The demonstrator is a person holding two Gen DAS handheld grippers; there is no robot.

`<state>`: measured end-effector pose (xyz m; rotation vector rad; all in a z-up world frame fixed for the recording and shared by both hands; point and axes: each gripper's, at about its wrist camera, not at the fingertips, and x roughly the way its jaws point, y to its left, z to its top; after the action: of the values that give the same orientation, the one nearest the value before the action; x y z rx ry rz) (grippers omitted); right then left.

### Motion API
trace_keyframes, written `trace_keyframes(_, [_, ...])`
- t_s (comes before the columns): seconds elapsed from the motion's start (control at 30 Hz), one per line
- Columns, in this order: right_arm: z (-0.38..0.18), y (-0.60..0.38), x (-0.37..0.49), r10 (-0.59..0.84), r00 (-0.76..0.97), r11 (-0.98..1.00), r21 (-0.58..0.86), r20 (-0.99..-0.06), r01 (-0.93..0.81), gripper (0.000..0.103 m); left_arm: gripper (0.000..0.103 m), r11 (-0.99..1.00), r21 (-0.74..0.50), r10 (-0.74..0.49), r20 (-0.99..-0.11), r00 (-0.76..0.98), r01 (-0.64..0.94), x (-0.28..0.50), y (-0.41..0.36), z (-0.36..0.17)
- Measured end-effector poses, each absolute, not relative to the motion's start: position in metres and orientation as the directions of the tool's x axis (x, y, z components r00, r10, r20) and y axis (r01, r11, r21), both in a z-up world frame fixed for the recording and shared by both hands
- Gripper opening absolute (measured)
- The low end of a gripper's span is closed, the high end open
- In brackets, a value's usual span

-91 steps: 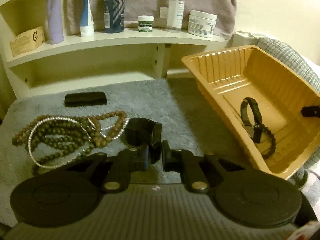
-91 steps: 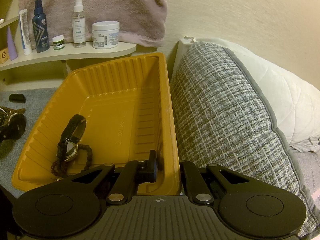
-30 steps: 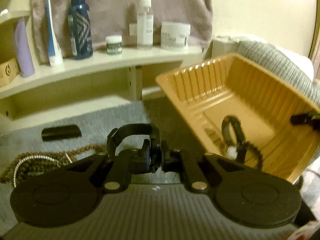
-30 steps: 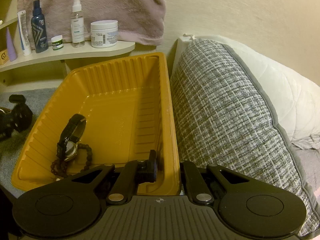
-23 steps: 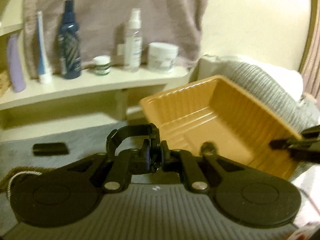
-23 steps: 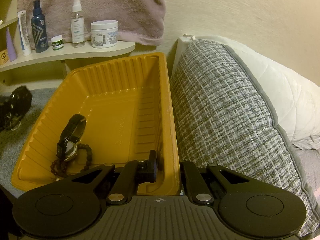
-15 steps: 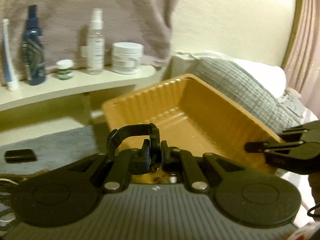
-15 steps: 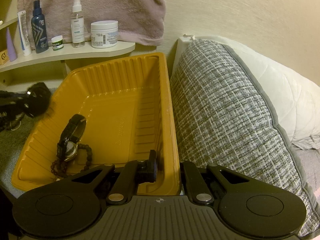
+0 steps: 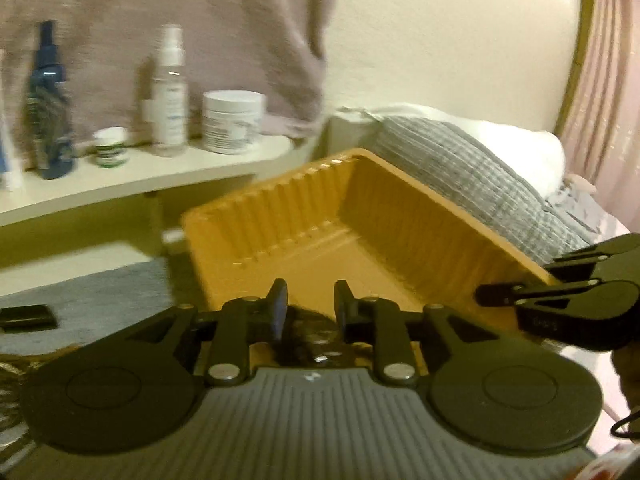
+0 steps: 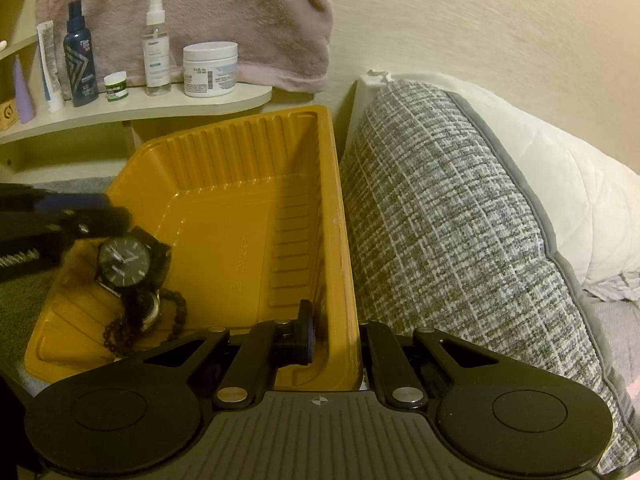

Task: Organize jewelry
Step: 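Move the left tool to the necklaces and grasp the white pearl necklace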

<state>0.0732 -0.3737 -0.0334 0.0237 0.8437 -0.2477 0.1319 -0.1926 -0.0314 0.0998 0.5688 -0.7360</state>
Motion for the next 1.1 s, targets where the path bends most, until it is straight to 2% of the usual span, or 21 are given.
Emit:
trace_keyframes(0.17, [-0.032, -0.373, 0.074, -0.207, 0.640, 0.972, -0.083, -0.740, 0.219, 0.007, 0.022, 0.826, -0.085, -0.513, -0.523, 0.681, 0.557, 0.131, -0.147, -0.037])
trace_keyframes(0.5, [-0.029, -0.366, 0.078, -0.222, 0.643, 0.972, -0.119, -0.733, 0.200, 0.006, 0.022, 0.935, 0.053, -0.265, -0.557, 0.787, 0.352, 0.135, -0.056, -0.057])
trace_keyframes(0.77, [-0.029, -0.366, 0.080, -0.231, 0.640, 0.971, -0.134, -0.733, 0.197, 0.006, 0.022, 0.948, 0.030, -0.239, -0.591, 0.771, 0.317, 0.146, -0.033, -0.068])
trace_keyframes(1.1, [-0.029, -0.366, 0.080, -0.233, 0.637, 0.971, -0.140, -0.734, 0.195, 0.006, 0.021, 0.950, 0.128, -0.162, -0.582, 0.797, 0.286, 0.145, -0.023, -0.075])
